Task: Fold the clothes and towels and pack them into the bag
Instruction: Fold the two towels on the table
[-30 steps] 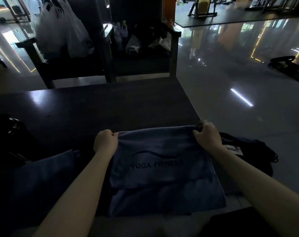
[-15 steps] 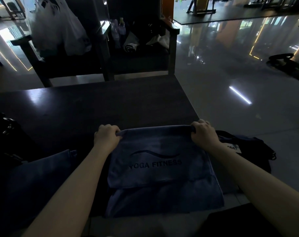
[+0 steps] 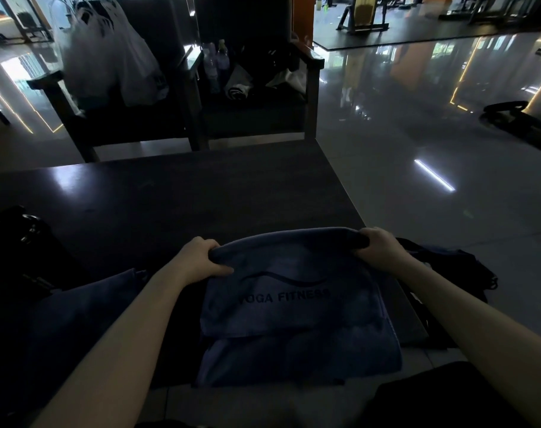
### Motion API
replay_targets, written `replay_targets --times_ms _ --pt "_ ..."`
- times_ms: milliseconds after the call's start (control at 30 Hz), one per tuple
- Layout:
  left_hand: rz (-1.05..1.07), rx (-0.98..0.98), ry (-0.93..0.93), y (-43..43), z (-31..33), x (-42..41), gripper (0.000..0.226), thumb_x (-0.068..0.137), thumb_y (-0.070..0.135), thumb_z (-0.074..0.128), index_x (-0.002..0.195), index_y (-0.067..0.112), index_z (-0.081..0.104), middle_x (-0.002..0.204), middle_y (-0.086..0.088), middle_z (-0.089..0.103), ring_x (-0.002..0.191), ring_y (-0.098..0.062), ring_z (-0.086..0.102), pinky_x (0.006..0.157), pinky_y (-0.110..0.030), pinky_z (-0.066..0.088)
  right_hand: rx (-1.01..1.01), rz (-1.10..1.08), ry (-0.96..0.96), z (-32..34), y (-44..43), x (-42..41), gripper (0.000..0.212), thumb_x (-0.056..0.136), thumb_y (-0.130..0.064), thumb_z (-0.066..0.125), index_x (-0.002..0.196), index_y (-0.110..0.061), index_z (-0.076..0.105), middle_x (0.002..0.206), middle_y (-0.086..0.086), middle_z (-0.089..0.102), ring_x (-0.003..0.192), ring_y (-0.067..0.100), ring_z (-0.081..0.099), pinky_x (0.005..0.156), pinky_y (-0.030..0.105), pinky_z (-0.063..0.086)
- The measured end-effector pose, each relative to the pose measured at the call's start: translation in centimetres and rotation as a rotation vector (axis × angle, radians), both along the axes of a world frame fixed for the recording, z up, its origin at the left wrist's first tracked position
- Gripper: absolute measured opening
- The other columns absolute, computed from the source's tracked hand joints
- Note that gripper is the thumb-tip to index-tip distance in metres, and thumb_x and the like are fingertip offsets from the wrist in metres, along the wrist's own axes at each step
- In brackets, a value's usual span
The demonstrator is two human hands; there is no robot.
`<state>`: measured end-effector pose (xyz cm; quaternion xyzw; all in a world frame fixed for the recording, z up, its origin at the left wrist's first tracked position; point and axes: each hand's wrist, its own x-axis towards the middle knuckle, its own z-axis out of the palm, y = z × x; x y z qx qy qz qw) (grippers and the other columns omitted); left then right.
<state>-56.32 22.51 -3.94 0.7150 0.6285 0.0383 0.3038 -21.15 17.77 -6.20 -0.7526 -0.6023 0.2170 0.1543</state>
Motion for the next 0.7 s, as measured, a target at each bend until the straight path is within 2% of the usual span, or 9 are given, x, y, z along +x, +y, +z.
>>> replay_targets --times_ms 33,100,200,367,500,600,700 --pt "-0.013 0.022 0.039 0.0 0.0 0.0 0.037 0.075 0.031 0.079 0.103 0.017 0.061 0.093 0.008 0.049 0.081 -0.006 0.051 0.065 -0.022 0.043 0.006 0.001 0.009 0.0 0.1 0.0 0.008 0.079 -0.014 0.063 0.085 -0.017 0.06 0.09 0.008 0.057 0.088 0.027 0.056 0.075 0.036 0.047" --pt "0.016 0.035 0.055 0.3 -0.2 0.0 0.04 0.072 0.027 0.082 0.103 0.017 0.059 0.097 0.005 0.053 0.084 -0.009 0.053 0.066 -0.023 0.044 0.031 0.027 -0.005 -0.1 0.3 0.1 0.017 0.078 -0.008 0.061 0.074 -0.02 0.051 0.084 0.006 0.055 0.082 0.025 0.053 0.067 0.03 0.04" --pt "0.056 -0.048 0.046 0.9 0.1 0.4 0.043 0.07 0.025 0.082 0.104 0.019 0.056 0.102 0.002 0.059 0.093 -0.017 0.058 0.075 -0.029 0.048 0.096 0.062 -0.058 -0.5 0.6 -0.1 0.028 0.082 -0.008 0.057 0.067 -0.022 0.04 0.071 0.001 0.049 0.072 0.026 0.051 0.061 0.03 0.034" --pt "0.033 0.062 0.169 2.0 0.5 0.9 0.016 0.079 0.019 0.073 0.083 0.017 0.058 0.095 -0.006 0.064 0.087 -0.021 0.06 0.074 -0.033 0.05 0.183 0.051 -0.067 -1.3 1.7 -0.6 0.007 0.087 -0.009 0.054 0.083 -0.009 0.047 0.08 0.007 0.052 0.076 0.03 0.053 0.061 0.033 0.038" --pt "0.131 0.206 0.113 2.2 -0.1 1.1 0.021 0.086 0.018 0.063 0.075 0.021 0.045 0.084 -0.004 0.059 0.075 -0.02 0.057 0.062 -0.033 0.047 0.198 0.037 -0.09 -0.7 3.1 -1.1 0.009 0.088 -0.009 0.051 0.08 -0.01 0.053 0.083 0.005 0.049 0.077 0.029 0.052 0.062 0.032 0.035" --pt "0.176 0.31 0.073 2.1 0.0 1.1 0.021 0.087 0.015 0.062 0.075 0.02 0.045 0.079 -0.002 0.057 0.07 -0.018 0.055 0.055 -0.029 0.04 0.31 0.003 -0.109 0.4 3.5 -1.5 0.014 0.084 -0.002 0.048 0.074 -0.007 0.058 0.077 0.005 0.049 0.07 0.027 0.048 0.058 0.03 0.03" --pt "0.14 0.358 0.047 1.6 0.4 0.7 0.02 0.086 0.014 0.064 0.076 0.02 0.048 0.079 -0.001 0.058 0.068 -0.017 0.054 0.053 -0.028 0.038 0.375 -0.022 -0.051 0.8 2.9 -1.1 0.018 0.079 0.002 0.049 0.075 -0.005 0.065 0.068 0.008 0.055 0.065 0.028 0.051 0.057 0.03 0.033"
